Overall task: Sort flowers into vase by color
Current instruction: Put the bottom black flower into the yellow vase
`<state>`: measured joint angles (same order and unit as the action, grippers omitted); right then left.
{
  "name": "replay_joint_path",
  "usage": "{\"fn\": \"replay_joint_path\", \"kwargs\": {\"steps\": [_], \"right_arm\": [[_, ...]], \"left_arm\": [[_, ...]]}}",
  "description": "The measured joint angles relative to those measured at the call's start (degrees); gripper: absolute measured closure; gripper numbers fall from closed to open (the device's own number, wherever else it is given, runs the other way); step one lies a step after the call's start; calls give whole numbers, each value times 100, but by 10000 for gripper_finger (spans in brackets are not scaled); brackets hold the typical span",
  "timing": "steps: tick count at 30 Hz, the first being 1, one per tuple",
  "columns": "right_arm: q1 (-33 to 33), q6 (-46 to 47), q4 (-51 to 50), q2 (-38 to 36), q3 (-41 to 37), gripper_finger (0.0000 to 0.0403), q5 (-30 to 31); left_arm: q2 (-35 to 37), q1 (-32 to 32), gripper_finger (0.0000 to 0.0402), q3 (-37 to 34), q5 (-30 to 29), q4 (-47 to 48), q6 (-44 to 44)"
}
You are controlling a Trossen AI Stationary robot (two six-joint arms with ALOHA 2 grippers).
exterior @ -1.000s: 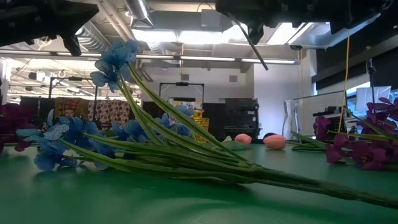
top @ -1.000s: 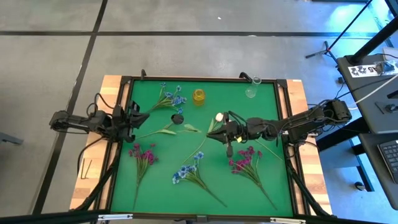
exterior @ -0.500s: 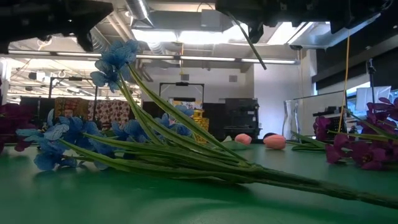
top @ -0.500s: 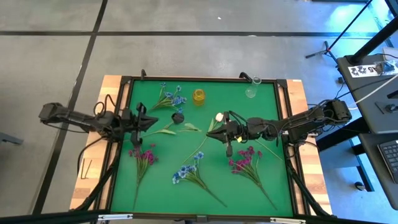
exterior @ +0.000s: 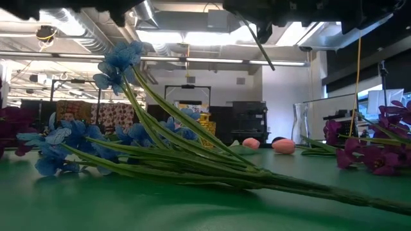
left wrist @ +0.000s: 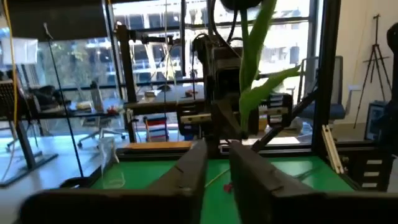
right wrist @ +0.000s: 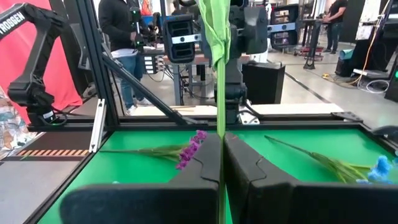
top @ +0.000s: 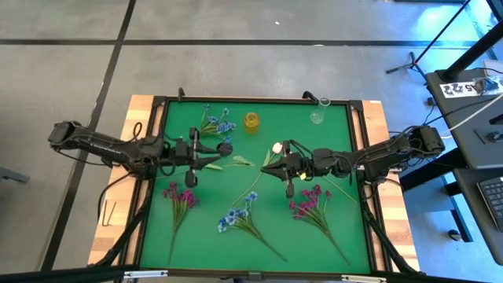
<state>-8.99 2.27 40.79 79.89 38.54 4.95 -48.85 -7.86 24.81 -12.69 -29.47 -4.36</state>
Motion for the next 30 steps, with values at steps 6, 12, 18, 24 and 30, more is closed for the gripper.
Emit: {"fn": "replay_joint_path", "kwargs": {"steps": [6, 12, 18, 24, 30], "right_arm": [[1, -112, 449, -4, 0, 400, 1], [3, -132, 750, -4, 0, 400, 65], [13, -154, 872, -6, 0, 400, 214], [13, -173, 872, -6, 0, 400, 214], [13, -173, 868, -6, 0, 400, 214]], "left_arm": [[-603, -4, 227, 566, 159, 72, 316], [-1455, -4, 165, 848, 337, -263, 925], [-2284, -4, 151, 1167, 343, -1304, 1157], [-2980, -4, 151, 1789, 343, -1406, 1146], [-3482, -4, 151, 2316, 343, -1369, 1130]]}}
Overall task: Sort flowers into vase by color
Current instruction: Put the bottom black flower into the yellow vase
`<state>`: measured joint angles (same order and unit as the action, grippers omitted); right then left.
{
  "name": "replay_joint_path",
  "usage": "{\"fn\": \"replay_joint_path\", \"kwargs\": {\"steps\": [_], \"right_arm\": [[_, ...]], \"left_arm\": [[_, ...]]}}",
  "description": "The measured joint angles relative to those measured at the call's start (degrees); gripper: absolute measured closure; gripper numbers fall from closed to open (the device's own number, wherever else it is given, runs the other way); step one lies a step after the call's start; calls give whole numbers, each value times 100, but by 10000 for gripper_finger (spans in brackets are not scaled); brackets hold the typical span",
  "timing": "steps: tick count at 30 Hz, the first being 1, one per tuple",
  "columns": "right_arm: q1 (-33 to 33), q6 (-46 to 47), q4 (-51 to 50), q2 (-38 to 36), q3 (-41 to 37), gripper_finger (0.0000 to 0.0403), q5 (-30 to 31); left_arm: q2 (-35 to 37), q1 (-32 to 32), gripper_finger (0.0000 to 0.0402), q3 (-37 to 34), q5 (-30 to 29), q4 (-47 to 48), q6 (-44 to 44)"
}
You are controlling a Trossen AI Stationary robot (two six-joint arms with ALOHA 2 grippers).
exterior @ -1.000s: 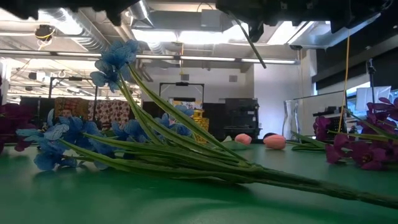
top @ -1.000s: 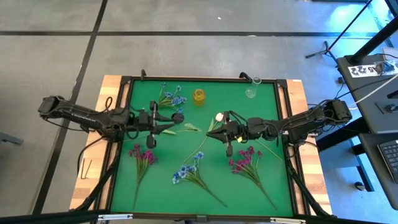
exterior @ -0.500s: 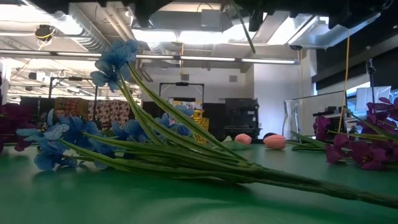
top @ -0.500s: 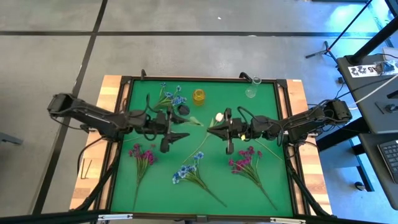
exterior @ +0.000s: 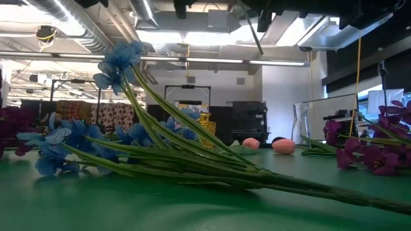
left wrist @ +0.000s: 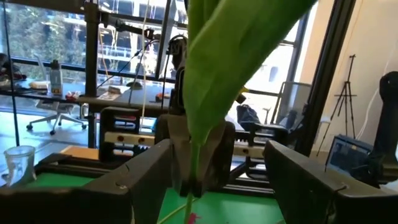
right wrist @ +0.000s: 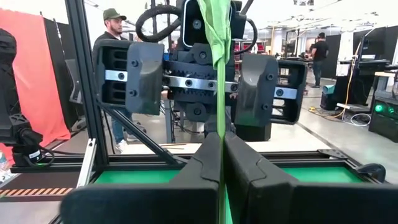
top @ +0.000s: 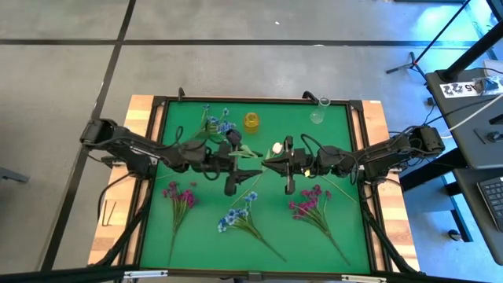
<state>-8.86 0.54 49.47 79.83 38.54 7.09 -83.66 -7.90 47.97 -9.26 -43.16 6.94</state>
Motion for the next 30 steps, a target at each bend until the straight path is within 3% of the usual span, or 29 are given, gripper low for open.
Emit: {"fn": "replay_joint_path", "kwargs": {"steps": [8, 15, 30], "right_arm": [[0, 0, -39, -2, 0, 400, 0], [0, 0, -54, -2, 0, 400, 0], [0, 0, -147, -2, 0, 400, 0]], "left_arm": [[-69, -3, 156, 19, -209, 163, 4], [-69, -2, 186, 19, -492, 142, 8], [-69, -77, 361, 19, -601, 155, 57]]}}
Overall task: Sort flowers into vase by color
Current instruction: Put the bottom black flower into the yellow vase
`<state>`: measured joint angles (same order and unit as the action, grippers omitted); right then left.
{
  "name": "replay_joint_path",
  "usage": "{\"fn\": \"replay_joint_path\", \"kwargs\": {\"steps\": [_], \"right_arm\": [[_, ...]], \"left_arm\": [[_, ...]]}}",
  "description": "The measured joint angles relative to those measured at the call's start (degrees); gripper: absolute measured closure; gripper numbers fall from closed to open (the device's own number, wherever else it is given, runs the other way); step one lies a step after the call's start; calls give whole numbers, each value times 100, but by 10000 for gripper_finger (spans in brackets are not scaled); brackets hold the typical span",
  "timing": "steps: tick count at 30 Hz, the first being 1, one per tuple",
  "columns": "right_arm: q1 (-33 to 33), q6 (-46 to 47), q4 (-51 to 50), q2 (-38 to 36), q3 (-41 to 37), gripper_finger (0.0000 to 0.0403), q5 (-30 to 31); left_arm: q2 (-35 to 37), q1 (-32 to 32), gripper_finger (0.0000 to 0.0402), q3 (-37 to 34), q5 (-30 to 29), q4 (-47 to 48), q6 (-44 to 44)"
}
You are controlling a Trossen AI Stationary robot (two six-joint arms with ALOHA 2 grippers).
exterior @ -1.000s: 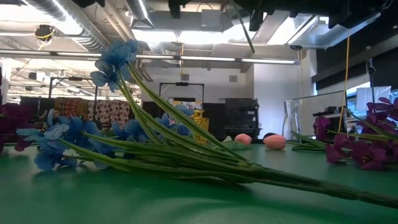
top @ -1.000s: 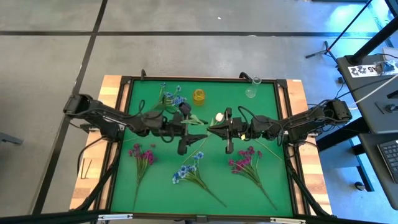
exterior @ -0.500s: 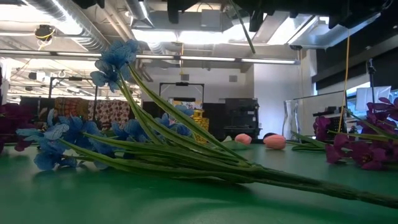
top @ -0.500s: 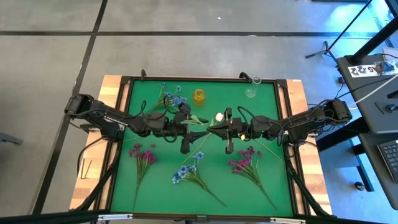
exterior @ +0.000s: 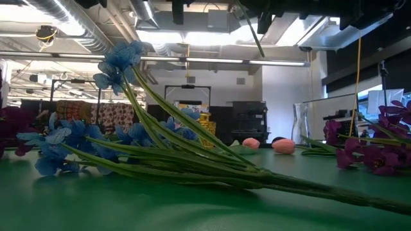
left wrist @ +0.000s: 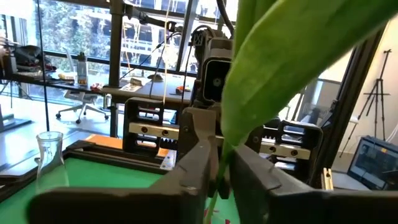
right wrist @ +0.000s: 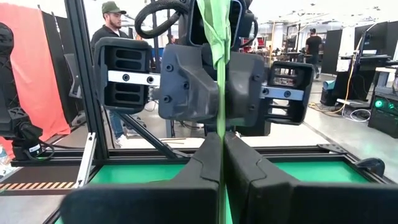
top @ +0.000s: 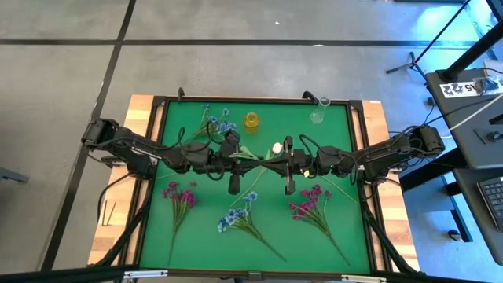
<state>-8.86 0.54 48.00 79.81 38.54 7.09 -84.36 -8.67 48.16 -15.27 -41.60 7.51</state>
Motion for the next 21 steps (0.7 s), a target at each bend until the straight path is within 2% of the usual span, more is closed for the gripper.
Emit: {"fn": "replay_joint_path", "kwargs": {"steps": [4, 12, 16, 21], "right_arm": [[0, 0, -16, -2, 1, 400, -2], [-8, -2, -28, -2, 2, 386, -13], [-13, -68, -50, -7, 2, 347, -14], [-13, -87, -377, -7, 2, 267, 119]], "left_arm": [[0, -163, 395, 0, -465, 9, -7], [0, -304, 398, 0, -695, 75, -50], [7, -306, 399, 0, -797, 165, -48], [151, -298, 400, -2, -818, 506, 56]]}}
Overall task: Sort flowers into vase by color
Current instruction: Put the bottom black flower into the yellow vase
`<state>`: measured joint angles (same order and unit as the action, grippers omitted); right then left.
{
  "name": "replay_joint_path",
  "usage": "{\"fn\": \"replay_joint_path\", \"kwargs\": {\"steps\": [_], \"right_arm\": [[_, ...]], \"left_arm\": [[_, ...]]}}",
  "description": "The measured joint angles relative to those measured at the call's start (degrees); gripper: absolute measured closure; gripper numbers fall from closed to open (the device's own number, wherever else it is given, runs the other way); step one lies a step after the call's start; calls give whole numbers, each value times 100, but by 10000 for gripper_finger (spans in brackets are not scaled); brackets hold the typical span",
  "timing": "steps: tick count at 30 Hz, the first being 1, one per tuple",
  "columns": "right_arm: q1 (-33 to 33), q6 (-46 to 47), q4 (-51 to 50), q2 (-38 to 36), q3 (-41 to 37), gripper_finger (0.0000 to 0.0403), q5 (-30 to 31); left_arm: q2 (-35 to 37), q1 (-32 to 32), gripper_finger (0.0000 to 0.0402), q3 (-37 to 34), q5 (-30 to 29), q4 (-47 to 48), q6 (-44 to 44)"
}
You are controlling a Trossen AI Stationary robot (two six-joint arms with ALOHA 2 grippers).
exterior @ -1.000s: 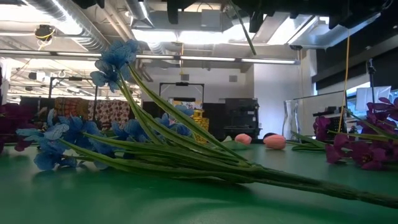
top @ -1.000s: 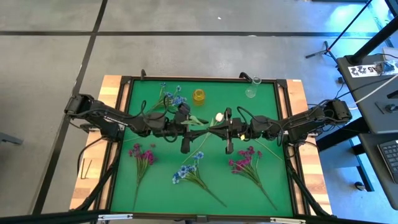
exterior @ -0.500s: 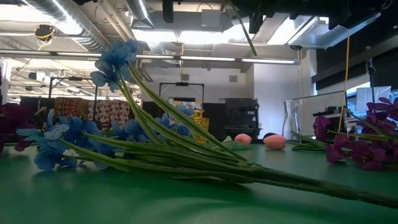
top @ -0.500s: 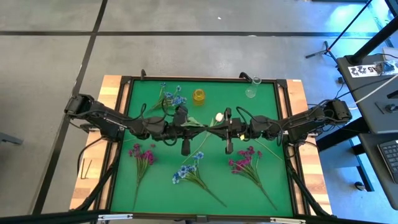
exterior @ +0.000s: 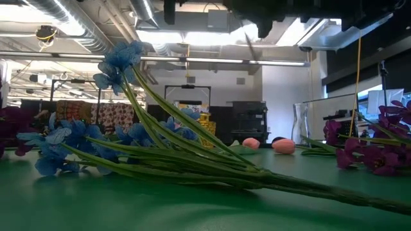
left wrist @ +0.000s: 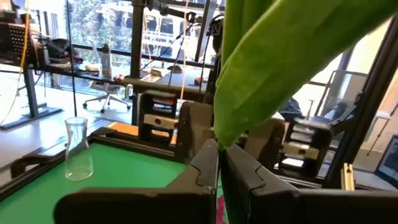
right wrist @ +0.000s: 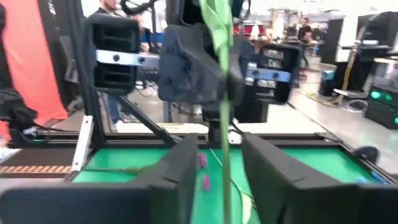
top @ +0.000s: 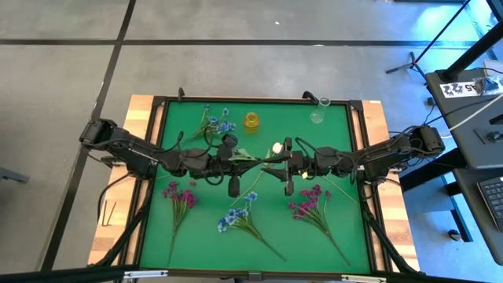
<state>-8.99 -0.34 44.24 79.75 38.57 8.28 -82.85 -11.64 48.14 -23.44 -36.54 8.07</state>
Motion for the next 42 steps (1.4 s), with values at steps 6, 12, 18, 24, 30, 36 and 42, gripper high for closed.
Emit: {"fn": "replay_joint_path", "kwargs": {"steps": [6, 12, 18, 24, 30, 36, 42], "right_arm": [[2, -108, -521, -292, 0, 190, 451], [0, -140, -1542, -927, 0, 171, 727], [0, 155, -2230, -1291, 7, 181, 726], [0, 317, -2689, -1327, 0, 192, 772], [0, 313, -2688, -1327, 0, 194, 778], [0, 310, -2658, -1327, 0, 194, 783], [0, 308, -2650, -1327, 0, 194, 930]], "left_arm": [[389, 27, 401, 2, -104, 734, 39], [679, 283, 401, 316, -563, 1873, 38], [719, 965, 401, 927, -684, 2913, 3], [717, 1865, 401, 1172, -637, 3166, -111], [632, 2758, 401, 1172, 386, 3260, 76], [364, 3333, 401, 1174, 799, 3222, 99], [-61, 3620, 401, 1174, 979, 3053, 213]]}}
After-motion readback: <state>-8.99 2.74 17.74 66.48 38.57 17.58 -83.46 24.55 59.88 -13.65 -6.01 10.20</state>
